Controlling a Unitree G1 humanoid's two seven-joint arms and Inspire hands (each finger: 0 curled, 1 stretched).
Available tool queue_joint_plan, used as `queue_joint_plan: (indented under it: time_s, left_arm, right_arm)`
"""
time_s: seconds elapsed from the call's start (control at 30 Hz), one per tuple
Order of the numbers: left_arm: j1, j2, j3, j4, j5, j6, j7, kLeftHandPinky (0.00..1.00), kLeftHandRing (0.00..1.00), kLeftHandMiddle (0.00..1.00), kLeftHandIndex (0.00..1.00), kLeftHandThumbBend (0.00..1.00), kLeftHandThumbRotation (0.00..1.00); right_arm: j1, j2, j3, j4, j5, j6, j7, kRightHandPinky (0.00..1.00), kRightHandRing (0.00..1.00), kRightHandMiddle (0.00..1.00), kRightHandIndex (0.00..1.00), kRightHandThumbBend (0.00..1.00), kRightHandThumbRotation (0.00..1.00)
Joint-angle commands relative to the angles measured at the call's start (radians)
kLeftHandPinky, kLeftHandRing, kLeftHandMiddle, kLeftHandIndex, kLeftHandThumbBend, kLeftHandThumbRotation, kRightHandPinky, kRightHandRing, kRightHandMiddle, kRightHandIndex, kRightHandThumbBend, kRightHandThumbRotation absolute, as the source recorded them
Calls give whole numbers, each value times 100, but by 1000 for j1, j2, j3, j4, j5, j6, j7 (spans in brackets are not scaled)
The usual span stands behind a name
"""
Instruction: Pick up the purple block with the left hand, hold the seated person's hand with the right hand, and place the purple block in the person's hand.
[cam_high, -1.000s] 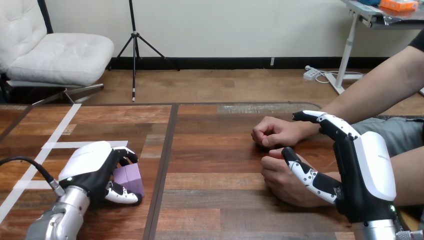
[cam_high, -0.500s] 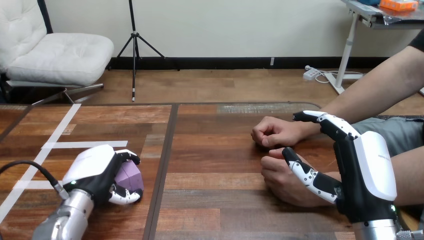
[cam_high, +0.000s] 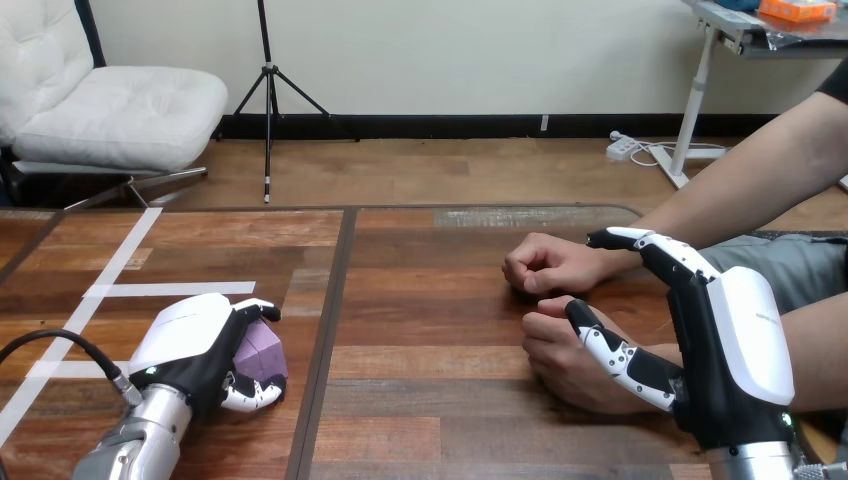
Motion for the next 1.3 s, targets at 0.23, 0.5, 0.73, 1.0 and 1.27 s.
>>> queue_joint_plan:
  time_s: [0.23, 0.5, 0.73, 1.0, 1.27]
  left_arm:
    - [-67, -19, -39, 56, 8, -29, 25, 67, 76, 81, 81, 74, 0]
    - [-77, -22, -49, 74, 9, -37, 41, 66, 75, 79, 80, 74, 0]
    - [-86, -32, -41, 99, -16, -62, 64, 61, 67, 72, 73, 73, 0]
    - [-90, -54, -27, 126, -48, -85, 134, 48, 50, 54, 55, 74, 0]
    - [-96, -60, -33, 142, -57, -84, 155, 42, 43, 47, 48, 74, 0]
  right_arm:
    - [-29, -12, -20, -65, 1, 11, 10, 72, 78, 74, 70, 45, 23]
    - [-29, -13, -19, -69, 5, 11, 13, 71, 78, 74, 71, 45, 22]
    - [-29, -13, -20, -71, 5, 14, 14, 71, 77, 74, 71, 45, 22]
    - [-28, -14, -21, -75, 6, 19, 18, 71, 77, 74, 70, 45, 22]
    - [-28, -13, -22, -71, 4, 18, 16, 71, 78, 74, 71, 45, 22]
